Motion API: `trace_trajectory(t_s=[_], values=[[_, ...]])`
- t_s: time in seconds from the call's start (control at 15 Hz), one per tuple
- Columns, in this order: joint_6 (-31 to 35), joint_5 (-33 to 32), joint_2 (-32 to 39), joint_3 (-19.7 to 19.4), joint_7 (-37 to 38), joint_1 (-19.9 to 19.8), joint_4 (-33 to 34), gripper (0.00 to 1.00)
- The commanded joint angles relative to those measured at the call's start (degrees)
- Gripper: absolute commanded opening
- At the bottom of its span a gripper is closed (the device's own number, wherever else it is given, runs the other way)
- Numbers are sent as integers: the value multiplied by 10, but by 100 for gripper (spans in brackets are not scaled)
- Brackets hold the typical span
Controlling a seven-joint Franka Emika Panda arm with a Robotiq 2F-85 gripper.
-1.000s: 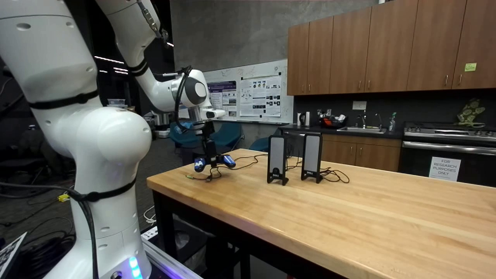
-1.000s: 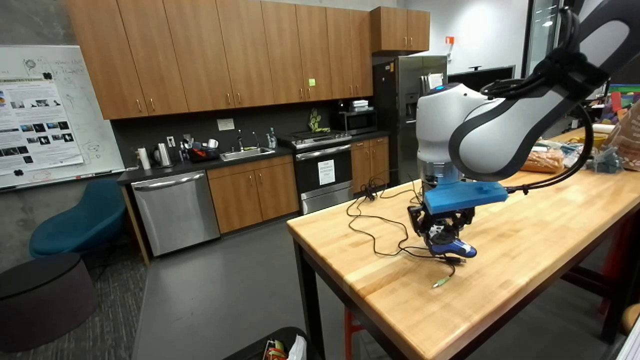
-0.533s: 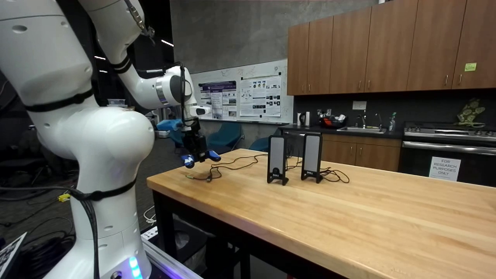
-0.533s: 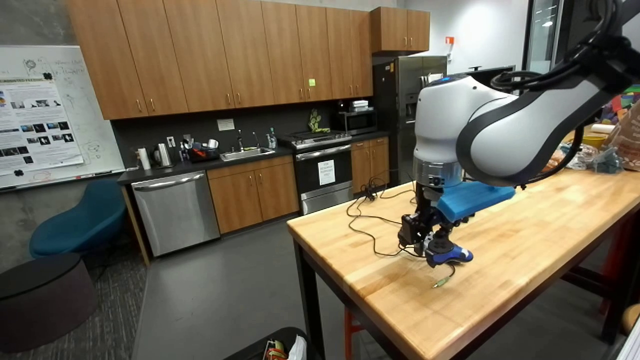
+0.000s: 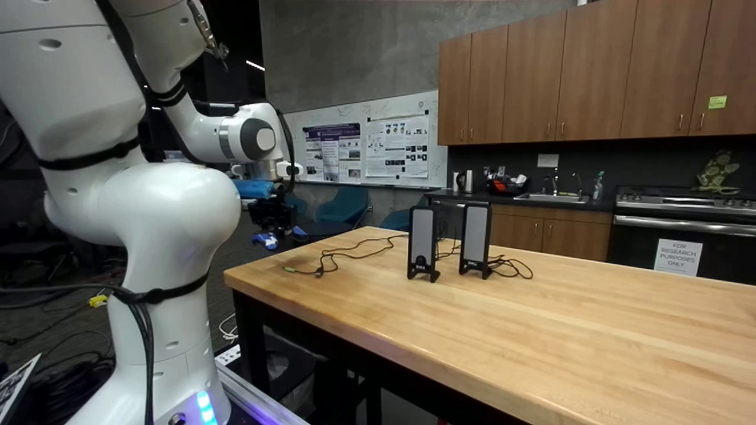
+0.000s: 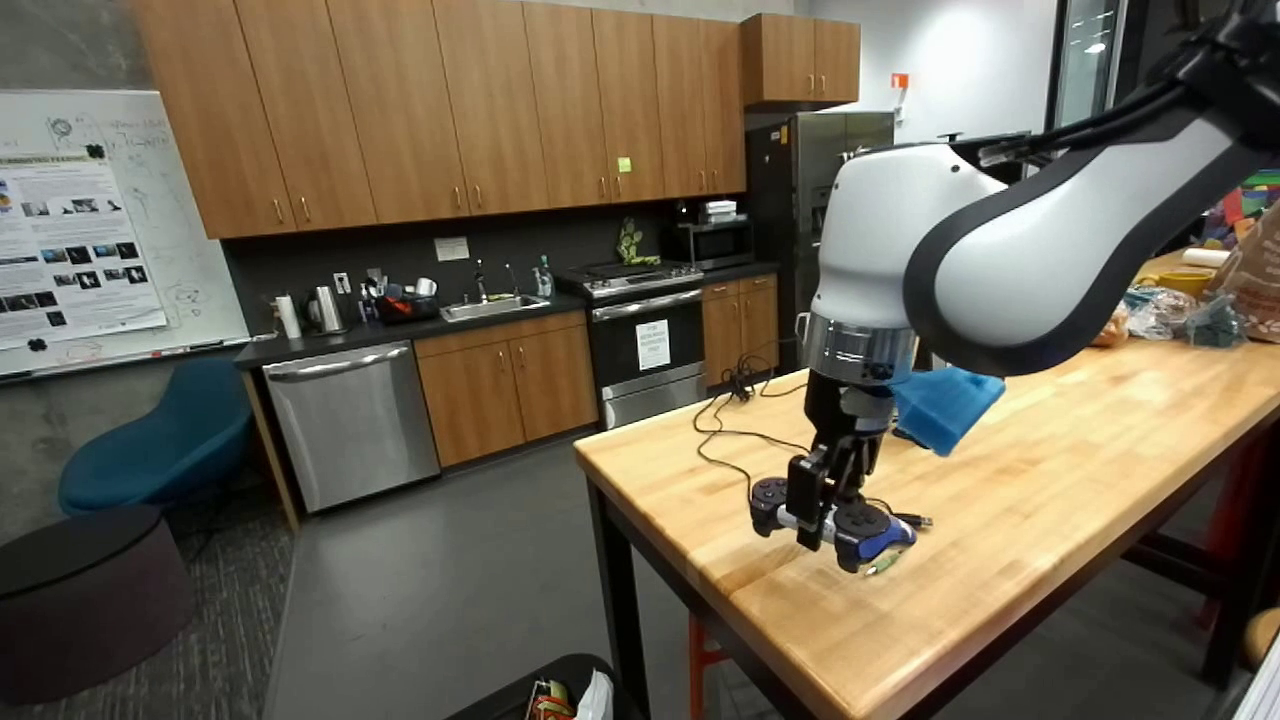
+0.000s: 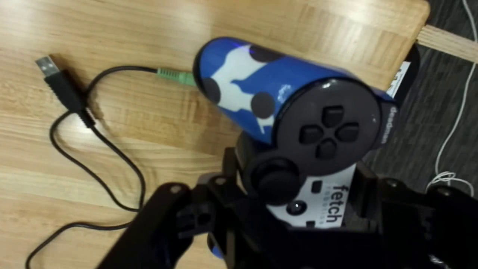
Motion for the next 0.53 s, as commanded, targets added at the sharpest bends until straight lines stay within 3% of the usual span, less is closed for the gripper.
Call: trace_trajectory(t_s=[0.0, 0.47], values=[[0, 59, 11, -15, -64, 28, 1, 41], [32, 97, 41, -3, -32, 8, -1, 41]])
